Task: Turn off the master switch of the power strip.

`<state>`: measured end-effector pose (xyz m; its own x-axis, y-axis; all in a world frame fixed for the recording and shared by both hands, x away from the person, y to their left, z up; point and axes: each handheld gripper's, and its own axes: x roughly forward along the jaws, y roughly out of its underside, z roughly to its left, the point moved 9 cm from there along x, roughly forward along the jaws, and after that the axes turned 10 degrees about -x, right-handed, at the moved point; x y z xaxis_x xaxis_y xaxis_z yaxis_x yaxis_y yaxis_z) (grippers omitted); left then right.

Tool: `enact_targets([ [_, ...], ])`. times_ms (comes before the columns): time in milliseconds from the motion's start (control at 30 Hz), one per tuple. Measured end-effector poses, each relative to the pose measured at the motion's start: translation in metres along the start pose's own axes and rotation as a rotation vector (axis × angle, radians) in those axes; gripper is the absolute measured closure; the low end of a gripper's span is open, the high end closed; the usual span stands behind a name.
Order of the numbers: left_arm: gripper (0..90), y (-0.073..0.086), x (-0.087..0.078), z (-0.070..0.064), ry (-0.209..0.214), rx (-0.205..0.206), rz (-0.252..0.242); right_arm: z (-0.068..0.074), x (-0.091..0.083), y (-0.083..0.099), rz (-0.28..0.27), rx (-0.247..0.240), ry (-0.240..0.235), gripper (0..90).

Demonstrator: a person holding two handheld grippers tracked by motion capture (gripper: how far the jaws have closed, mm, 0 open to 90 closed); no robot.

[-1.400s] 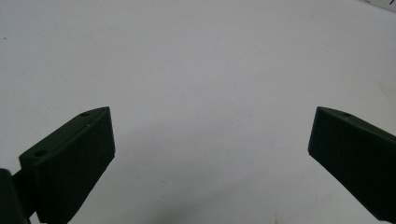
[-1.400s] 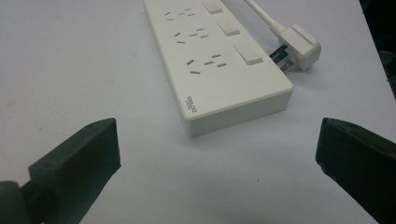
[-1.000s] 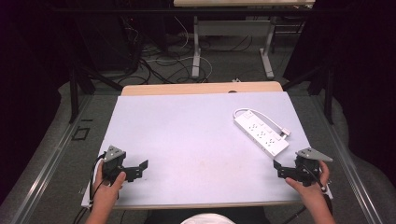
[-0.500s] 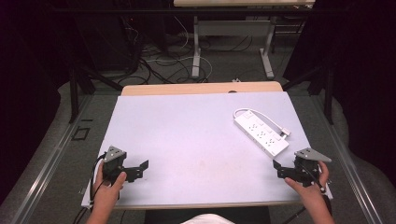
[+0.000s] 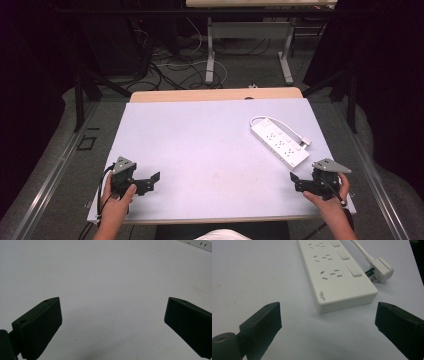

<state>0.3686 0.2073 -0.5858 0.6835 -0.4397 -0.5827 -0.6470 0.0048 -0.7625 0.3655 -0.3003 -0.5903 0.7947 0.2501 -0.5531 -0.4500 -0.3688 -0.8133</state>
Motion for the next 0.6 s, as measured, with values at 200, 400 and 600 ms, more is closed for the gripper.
enact_targets([
  [200,1.4,-0.0005,-0.0005,-0.0002,0.001,-0.003,-0.005,0.0018,-0.0002,-0.0016,-0.001,-0.001,-0.009,7.2],
  [400,1.4,-0.0008,-0.0007,0.0001,0.0,-0.001,-0.008,0.0042,-0.001,-0.0034,-0.006,-0.005,-0.017,8.6],
  [600,1.4,-0.0008,-0.0009,0.0008,0.001,-0.011,-0.008,0.0035,-0.0005,-0.0054,-0.009,-0.011,-0.017,11.3],
])
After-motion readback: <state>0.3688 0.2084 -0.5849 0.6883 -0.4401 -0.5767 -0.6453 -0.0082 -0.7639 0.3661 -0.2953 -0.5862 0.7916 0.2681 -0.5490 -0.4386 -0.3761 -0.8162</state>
